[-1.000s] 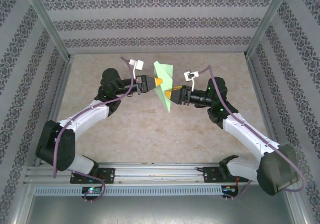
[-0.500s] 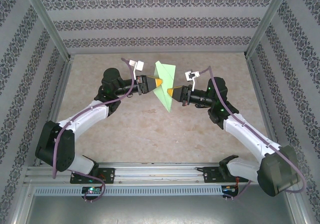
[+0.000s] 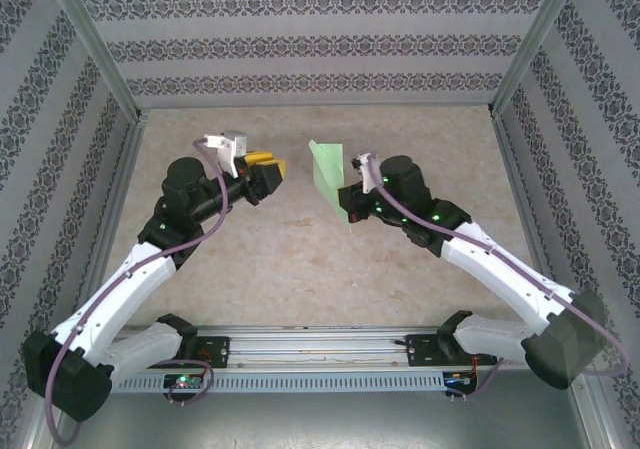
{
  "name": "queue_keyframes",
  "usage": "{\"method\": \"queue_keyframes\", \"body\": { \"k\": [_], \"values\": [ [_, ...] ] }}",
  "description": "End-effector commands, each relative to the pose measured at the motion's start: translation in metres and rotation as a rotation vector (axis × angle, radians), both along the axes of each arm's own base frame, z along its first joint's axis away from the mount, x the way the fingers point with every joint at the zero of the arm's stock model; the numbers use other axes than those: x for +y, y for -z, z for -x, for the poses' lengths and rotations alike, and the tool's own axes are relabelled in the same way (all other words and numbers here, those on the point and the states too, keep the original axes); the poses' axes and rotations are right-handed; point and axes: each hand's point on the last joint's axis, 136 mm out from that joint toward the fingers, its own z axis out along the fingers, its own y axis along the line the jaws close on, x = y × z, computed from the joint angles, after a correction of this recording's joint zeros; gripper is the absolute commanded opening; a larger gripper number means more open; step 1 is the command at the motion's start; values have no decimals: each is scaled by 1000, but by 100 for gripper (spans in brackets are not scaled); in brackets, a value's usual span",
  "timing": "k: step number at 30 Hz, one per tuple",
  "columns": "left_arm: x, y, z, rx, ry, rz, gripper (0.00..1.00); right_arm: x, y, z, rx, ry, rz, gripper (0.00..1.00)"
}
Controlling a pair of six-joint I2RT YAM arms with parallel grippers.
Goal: Fold a paper plane with a square sheet of paper (fold left side to right side)
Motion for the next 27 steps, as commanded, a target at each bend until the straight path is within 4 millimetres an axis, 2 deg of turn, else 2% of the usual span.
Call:
{"method": "queue_keyframes", "body": {
  "k": [1, 4, 8, 14, 19, 21, 23, 27],
  "values": [
    [36, 27, -6, 13, -196, -131, 49, -46, 35, -16, -28, 205, 440, 1],
    [56, 27, -2, -2, -289, -151, 49, -47, 46, -24, -37, 264, 615, 2],
    [72, 25, 3, -17, -365, -173, 50, -43, 65, -35, -15, 329, 735, 4],
    [74, 29, 4, -4, -370, -182, 49, -41, 106, -51, 27, 375, 944, 5],
    [70, 37, 1, 21, -355, -175, 50, -32, 145, -58, 85, 354, 1025, 9],
    [67, 40, 0, 32, -346, -173, 50, -23, 162, -56, 136, 319, 1016, 15],
    [65, 42, -2, 41, -338, -173, 50, -11, 178, -50, 200, 276, 983, 26],
    [60, 46, -4, 65, -318, -171, 50, 8, 185, -39, 294, 212, 869, 52]
  ]
}}
